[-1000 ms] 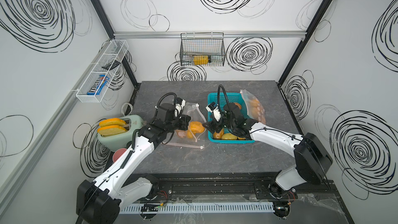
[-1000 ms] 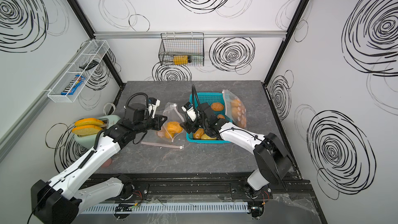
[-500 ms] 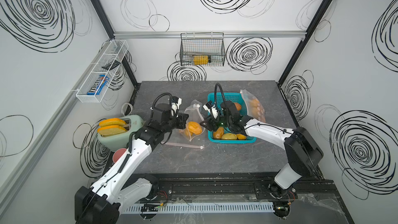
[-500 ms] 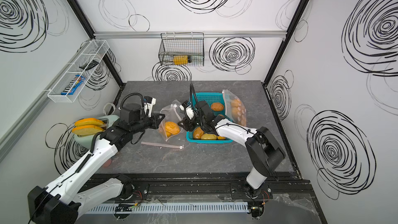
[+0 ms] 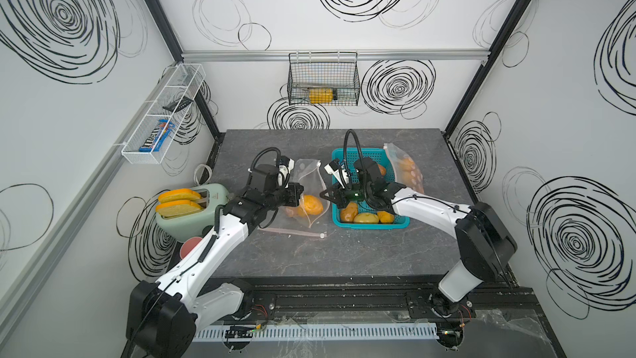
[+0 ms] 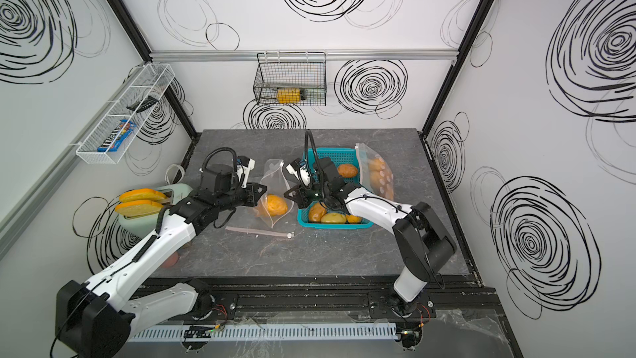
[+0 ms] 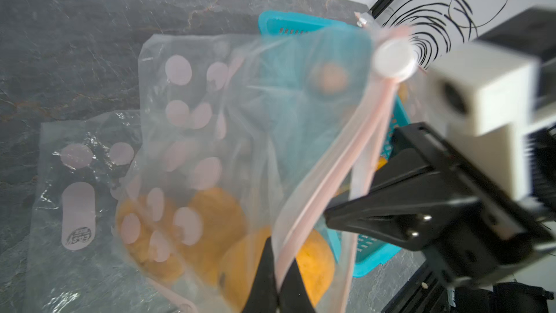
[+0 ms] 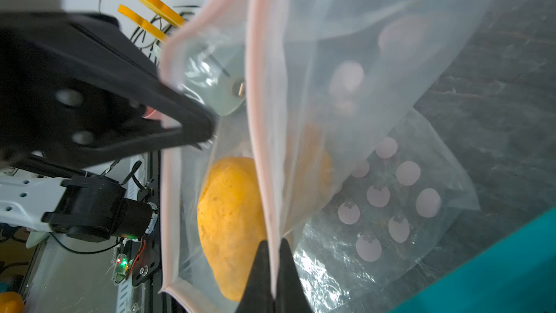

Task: Put the potatoes into a zipper bag and zip it
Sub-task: Adjust the zipper food storage bag in the zipper food storage bag.

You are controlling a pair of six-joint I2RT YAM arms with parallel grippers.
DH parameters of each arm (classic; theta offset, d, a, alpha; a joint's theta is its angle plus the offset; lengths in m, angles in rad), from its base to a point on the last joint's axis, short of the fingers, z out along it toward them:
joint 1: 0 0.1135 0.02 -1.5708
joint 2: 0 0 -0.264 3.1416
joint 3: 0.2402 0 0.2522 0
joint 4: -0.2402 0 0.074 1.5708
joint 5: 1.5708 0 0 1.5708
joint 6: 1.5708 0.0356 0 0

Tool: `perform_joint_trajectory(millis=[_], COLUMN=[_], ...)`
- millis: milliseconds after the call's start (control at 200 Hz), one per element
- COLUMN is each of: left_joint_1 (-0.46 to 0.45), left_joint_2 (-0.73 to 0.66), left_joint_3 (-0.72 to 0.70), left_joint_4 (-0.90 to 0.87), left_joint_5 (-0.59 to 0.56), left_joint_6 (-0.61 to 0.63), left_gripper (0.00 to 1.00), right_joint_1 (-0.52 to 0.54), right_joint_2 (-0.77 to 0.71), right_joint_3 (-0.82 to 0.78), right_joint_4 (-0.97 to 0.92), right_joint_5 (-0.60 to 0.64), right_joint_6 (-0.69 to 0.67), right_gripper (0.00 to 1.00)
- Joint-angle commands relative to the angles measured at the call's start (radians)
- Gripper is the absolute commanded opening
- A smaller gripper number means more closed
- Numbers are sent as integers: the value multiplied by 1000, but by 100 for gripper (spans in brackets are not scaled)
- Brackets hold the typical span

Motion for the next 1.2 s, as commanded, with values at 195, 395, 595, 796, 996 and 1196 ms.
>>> perform_joint_trajectory(millis=[195, 395, 595, 796, 996, 1196], left_joint_1=[-40, -41, -39, -34, -29, -29], left_joint_2=[1, -8, -31, -32, -38, -44], left_joint_3=[29, 26, 21, 23, 20, 18], left_joint_4=[-5, 4, 13, 13, 21, 30], left_joint_5=[20, 33, 13, 8, 14, 28], left_joint_6=[22, 18, 16, 15, 9, 10], left_gripper=[0, 0, 0, 0, 0, 0], right_joint_1=[-40, -41, -30, -30, -1, 118], right_joint_2=[-135, -70, -49, -231, -412, -339], right_joint_3=[-44, 1, 11, -68, -231, -177], right_joint_4=[208, 114, 92, 65, 187, 75], right_joint_5=[-88, 11, 40, 137, 30, -21], right_joint_6=[153, 120, 79, -23, -121, -285], right_gripper=[0, 0, 43, 66, 51, 19])
